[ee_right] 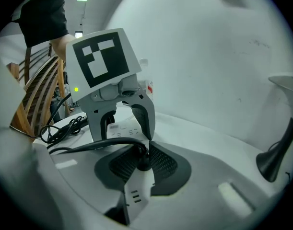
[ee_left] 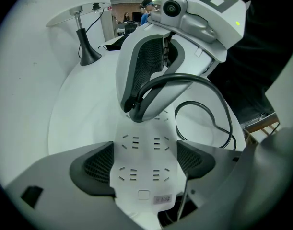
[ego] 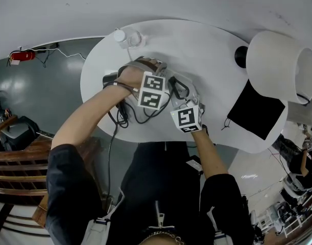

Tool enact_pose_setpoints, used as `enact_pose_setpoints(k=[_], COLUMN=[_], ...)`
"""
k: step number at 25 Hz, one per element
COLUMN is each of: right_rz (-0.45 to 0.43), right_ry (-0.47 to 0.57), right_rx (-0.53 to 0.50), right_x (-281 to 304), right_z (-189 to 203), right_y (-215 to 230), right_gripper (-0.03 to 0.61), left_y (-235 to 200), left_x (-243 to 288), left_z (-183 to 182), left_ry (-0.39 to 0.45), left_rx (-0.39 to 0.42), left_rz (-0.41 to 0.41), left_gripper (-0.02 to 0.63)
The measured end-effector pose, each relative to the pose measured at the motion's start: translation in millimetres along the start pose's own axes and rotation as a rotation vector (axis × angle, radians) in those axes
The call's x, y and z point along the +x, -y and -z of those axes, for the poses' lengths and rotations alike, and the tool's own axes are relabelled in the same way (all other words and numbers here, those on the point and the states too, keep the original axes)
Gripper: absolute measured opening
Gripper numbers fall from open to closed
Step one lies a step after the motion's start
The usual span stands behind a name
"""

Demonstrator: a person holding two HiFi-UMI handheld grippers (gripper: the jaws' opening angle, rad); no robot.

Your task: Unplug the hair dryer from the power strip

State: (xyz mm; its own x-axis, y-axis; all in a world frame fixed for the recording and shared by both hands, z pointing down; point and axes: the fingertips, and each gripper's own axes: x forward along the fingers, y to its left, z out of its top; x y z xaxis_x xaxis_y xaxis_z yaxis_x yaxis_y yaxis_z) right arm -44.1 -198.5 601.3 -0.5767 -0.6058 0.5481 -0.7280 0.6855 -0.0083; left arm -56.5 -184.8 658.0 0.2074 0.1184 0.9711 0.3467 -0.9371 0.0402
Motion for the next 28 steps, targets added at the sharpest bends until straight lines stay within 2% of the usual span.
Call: enact_pose_setpoints(k=[13,21,28], right_rz=[0.049,-0.054,0.051], right_ry=[-0.025,-0.048,-0.054], right_rx=[0.011,0.033,-0.039], right_x=[-0.3,0.7,-3.2], right_z=[-2.5,-4.0,-3.5], right_y=[1.9,2.1,0.1], right_gripper=[0.051,0.051,0.044], left_y=[-0.5,-0.3,-0.9], left_x=[1.0,1.8,2.3], left_z=[0.0,0.6,0.4], left_ry=[-0.007,-0.036,-0.041], left_rx=[0.001,0.016,0.001], left_rz=[0.001,0.001,0.006], left_gripper=[0.391,0.391,0.391])
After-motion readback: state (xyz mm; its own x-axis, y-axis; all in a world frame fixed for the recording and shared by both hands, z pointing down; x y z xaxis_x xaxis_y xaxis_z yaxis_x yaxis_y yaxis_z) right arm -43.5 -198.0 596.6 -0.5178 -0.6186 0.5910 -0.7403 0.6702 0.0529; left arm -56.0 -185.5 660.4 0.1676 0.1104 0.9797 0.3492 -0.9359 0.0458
